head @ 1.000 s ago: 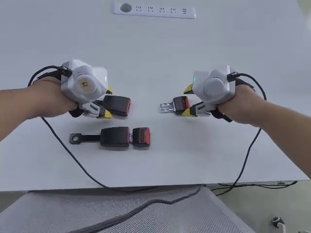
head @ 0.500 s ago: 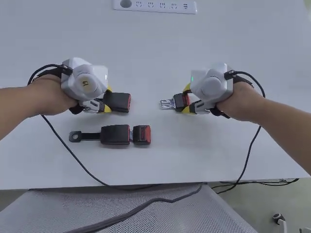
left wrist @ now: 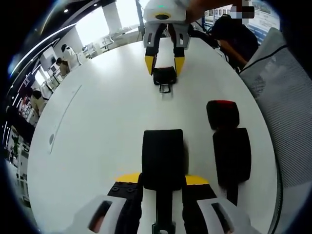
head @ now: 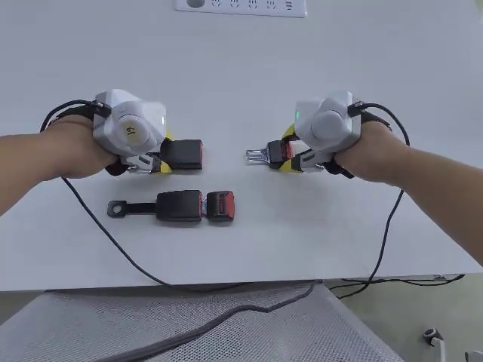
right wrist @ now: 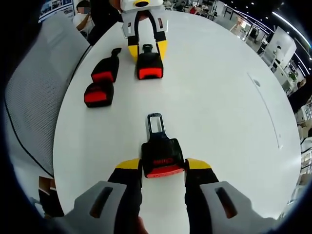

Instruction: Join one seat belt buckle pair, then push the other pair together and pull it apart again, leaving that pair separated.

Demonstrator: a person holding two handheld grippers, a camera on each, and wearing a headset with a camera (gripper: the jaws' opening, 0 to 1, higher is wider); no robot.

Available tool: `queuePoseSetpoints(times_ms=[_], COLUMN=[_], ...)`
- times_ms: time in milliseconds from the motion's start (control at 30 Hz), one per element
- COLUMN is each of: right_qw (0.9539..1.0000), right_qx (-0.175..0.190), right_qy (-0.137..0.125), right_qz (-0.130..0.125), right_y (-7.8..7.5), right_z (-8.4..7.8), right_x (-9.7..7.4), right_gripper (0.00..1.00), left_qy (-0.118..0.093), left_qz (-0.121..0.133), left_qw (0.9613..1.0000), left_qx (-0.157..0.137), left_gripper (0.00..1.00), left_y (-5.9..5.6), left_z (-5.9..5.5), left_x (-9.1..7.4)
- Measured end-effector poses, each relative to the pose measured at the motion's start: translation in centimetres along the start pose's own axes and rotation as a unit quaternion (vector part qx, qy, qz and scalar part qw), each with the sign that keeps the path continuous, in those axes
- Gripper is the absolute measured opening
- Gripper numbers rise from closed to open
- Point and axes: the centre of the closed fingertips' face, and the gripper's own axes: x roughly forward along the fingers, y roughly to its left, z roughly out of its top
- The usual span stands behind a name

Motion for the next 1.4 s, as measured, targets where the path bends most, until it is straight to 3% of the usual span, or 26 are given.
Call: queuePoseSetpoints(times_ms=[433, 900, 1400], right_qw=[1.0, 0.9996, 0.9995], right_qx=[0.008, -0.004, -0.009], right_qy=[-0.003, -0.024, -0.029], right_qz=[-0.003, 0.013, -0.005], right_y=[0.2, 1.6, 1.2], right_z=[0.4, 4.1, 6.5], right_x=[0.0, 1.7, 3.1], right_gripper=[0.31, 0.31, 0.31], left_qy=[-0.001, 0.003, 0.005], left_qz=[-0.002, -0.005, -0.007], left_qw=[1.0, 1.0, 1.0], left_qx=[-0.007, 0.001, 0.002], left_gripper=[0.31, 0.31, 0.31], left_y=[0.1, 0.1, 0.1], left_z=[0.0, 0.0, 0.0], left_x=[0.1, 0.1, 0.2])
